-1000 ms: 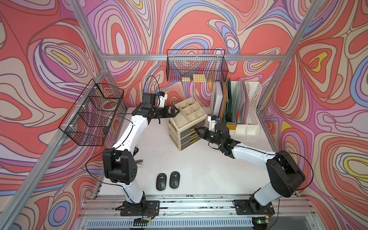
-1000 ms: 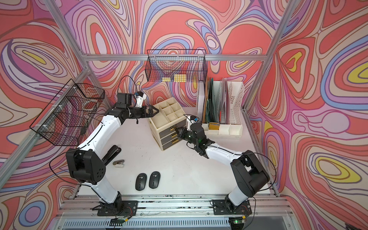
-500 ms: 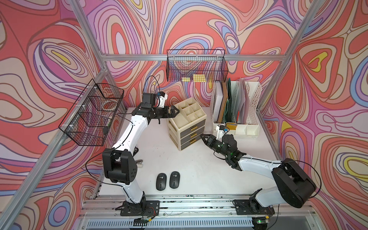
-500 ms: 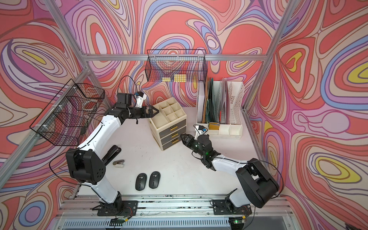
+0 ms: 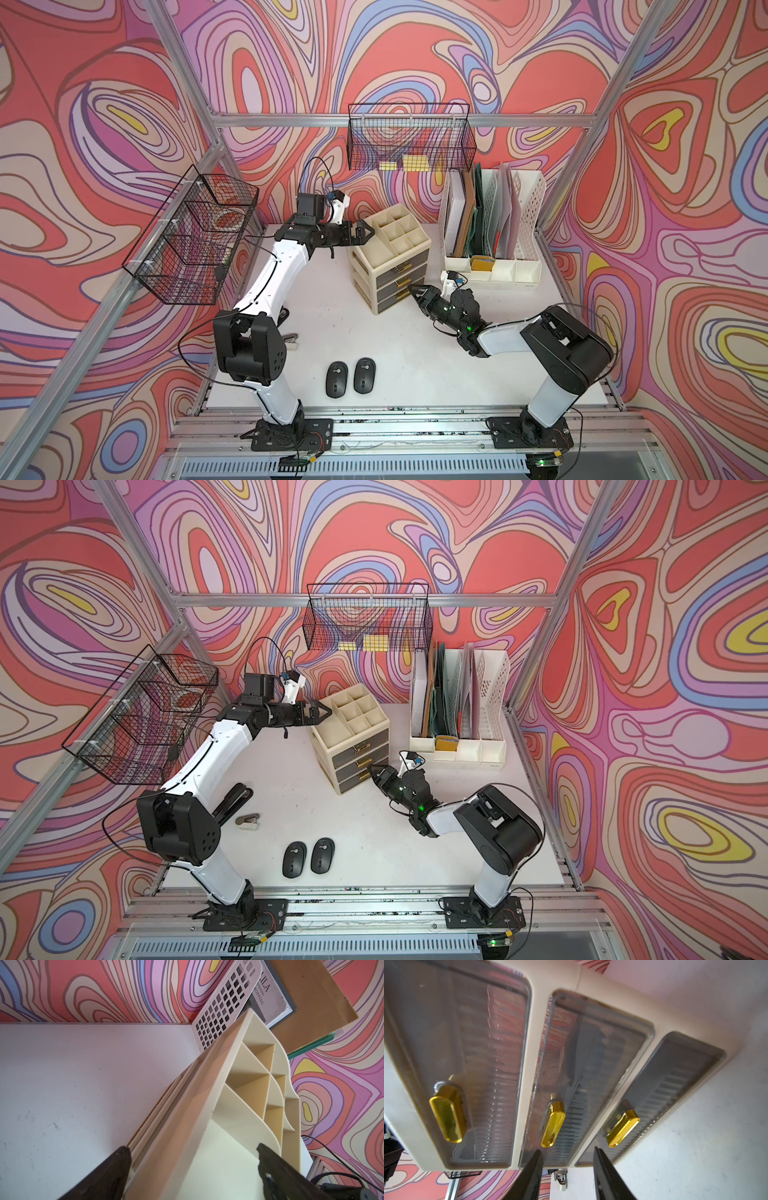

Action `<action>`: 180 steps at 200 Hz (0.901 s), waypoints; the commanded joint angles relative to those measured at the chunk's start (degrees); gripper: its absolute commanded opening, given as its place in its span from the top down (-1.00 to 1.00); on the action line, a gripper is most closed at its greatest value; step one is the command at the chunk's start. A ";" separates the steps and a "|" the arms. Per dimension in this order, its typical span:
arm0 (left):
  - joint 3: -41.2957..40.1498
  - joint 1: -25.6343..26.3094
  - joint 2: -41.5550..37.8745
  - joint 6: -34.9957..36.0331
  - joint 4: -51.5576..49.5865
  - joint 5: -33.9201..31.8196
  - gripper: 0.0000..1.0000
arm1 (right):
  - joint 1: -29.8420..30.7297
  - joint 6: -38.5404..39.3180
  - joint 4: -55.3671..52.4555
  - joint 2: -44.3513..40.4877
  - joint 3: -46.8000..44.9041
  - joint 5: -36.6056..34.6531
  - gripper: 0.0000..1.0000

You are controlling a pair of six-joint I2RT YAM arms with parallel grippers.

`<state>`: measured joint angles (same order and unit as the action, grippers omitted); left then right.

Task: Take the mice out of the drawer
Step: Open the drawer in the storage box.

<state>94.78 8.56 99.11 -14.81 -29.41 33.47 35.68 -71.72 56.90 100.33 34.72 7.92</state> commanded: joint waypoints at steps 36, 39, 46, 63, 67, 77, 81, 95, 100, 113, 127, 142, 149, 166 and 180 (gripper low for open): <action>1.43 -0.21 -0.06 0.57 -1.00 1.35 -0.99 | 0.88 -1.23 4.12 3.42 3.28 -0.66 0.12; 1.38 -0.21 -0.06 0.57 -1.00 1.37 -0.99 | 0.89 -1.27 4.09 3.54 3.30 -0.65 0.12; 1.50 -0.21 -0.08 0.57 -0.99 1.42 -0.99 | 0.93 -1.45 4.17 3.84 3.42 -0.61 0.11; 1.44 -0.21 -0.23 0.57 -1.02 1.25 -0.99 | 0.91 -1.92 4.90 4.65 3.62 -0.69 0.12; 1.34 -0.21 -0.23 0.64 -1.00 1.28 -0.99 | 0.92 -2.01 5.04 4.76 3.66 -0.70 0.13; 1.32 -0.24 -0.32 0.71 -1.00 1.33 -0.99 | 0.93 -2.10 5.30 5.17 3.77 -0.79 0.13; 1.34 -0.21 -0.32 0.66 -0.98 1.25 -0.99 | 0.90 -2.17 5.39 5.37 3.85 -0.74 0.13; 1.29 -0.22 -0.32 0.65 -0.98 1.30 -0.99 | 0.89 -2.28 5.89 6.00 4.25 -0.79 0.14; 1.29 -0.21 -0.31 0.66 -0.99 1.27 -0.99 | 0.90 -2.37 6.04 6.27 4.38 -0.77 0.15; 1.36 -0.24 -0.23 0.64 -1.00 1.40 -0.99 | 0.91 -2.61 6.66 6.92 4.65 -0.79 0.17; 1.29 -0.21 -0.19 0.57 -0.97 1.50 -0.99 | 0.88 -2.76 6.99 7.39 4.98 -0.86 0.20; 1.23 -0.24 -0.15 0.57 -0.98 1.51 -0.99 | 0.87 -2.81 7.37 7.69 5.17 -0.96 0.22; 1.24 -0.22 -0.15 0.57 -0.92 1.55 -0.99 | 0.88 -2.81 7.80 7.81 5.29 -0.83 0.22; 1.26 -0.21 -0.15 0.57 -0.97 1.58 -0.99 | 0.90 -3.62 9.33 8.71 5.14 -0.89 0.23; 1.20 -0.26 -0.23 0.57 -1.00 1.61 -0.99 | 0.88 -4.35 11.10 9.64 4.99 -1.14 0.26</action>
<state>94.80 8.56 99.13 -14.83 -29.43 33.80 36.25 -74.89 64.45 107.96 39.13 7.86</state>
